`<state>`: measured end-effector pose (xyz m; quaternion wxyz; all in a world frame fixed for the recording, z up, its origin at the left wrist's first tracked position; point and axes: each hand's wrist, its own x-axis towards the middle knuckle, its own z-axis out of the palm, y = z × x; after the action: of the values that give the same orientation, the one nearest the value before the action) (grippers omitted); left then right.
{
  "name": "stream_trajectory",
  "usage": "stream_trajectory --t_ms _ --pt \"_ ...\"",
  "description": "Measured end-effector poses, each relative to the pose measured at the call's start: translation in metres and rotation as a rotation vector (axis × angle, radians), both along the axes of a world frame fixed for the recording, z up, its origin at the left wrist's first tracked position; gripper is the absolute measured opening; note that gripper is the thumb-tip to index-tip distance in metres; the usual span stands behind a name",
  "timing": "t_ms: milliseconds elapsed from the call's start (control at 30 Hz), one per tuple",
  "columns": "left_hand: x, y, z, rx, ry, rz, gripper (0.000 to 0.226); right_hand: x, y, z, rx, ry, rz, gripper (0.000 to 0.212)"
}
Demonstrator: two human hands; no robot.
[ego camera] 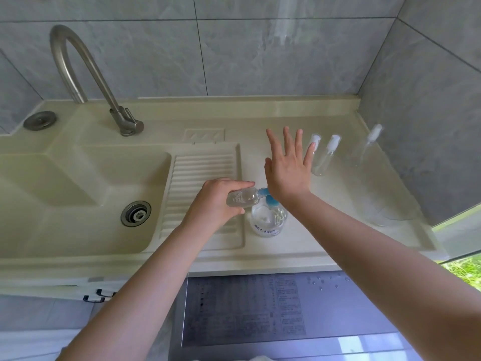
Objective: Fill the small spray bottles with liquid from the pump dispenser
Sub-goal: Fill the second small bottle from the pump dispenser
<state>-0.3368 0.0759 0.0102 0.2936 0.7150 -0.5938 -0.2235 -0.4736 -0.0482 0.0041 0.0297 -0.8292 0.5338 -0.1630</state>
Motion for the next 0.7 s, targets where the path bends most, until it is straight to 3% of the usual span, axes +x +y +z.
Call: stream_trajectory --t_ms 233,367,700 --pt "0.0 0.0 0.002 -0.009 -0.008 0.001 0.067 0.002 -0.002 0.008 0.056 -0.021 0.016 0.068" --pt "0.002 0.0 0.002 0.002 0.009 0.014 0.067 0.006 0.004 0.0 -0.049 -0.01 0.04 0.068" --pt "-0.001 0.001 0.002 -0.01 0.025 -0.002 0.069 -0.003 -0.001 0.0 0.061 -0.052 -0.002 0.063"
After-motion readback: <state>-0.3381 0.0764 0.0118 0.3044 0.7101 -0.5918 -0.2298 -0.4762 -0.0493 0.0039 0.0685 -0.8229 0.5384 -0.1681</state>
